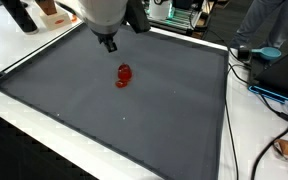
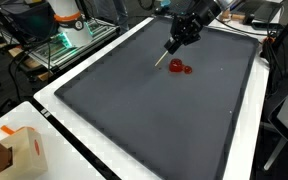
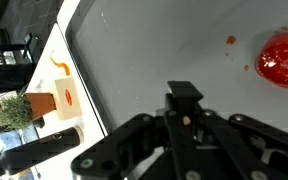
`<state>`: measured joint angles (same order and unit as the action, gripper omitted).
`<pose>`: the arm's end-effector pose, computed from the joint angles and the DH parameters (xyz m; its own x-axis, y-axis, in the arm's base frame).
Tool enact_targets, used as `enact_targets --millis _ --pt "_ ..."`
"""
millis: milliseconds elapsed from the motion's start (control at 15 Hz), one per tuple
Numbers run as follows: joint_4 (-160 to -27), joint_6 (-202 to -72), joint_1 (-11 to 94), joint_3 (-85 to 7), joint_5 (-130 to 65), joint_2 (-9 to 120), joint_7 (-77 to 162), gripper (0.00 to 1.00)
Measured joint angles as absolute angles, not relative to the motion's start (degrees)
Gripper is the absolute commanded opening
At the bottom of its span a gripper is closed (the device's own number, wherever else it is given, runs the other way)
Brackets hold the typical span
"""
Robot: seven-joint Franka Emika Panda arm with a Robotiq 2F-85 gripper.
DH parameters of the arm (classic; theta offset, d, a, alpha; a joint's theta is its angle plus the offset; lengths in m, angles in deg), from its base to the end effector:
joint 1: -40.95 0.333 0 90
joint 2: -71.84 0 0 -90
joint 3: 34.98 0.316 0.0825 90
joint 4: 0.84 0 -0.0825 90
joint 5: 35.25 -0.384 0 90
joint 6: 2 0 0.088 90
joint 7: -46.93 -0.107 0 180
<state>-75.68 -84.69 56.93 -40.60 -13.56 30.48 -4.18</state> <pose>0.6651 0.0915 0.2943 0.7936 -0.6075 -0.0330 -0.4367 -0.6065 0.6644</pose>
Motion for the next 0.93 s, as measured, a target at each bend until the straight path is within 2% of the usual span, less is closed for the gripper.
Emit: enact_targets --millis 933 --pt "-73.7 -84.8 58.2 -40.5 -13.4 26.8 -5.9 0.03"
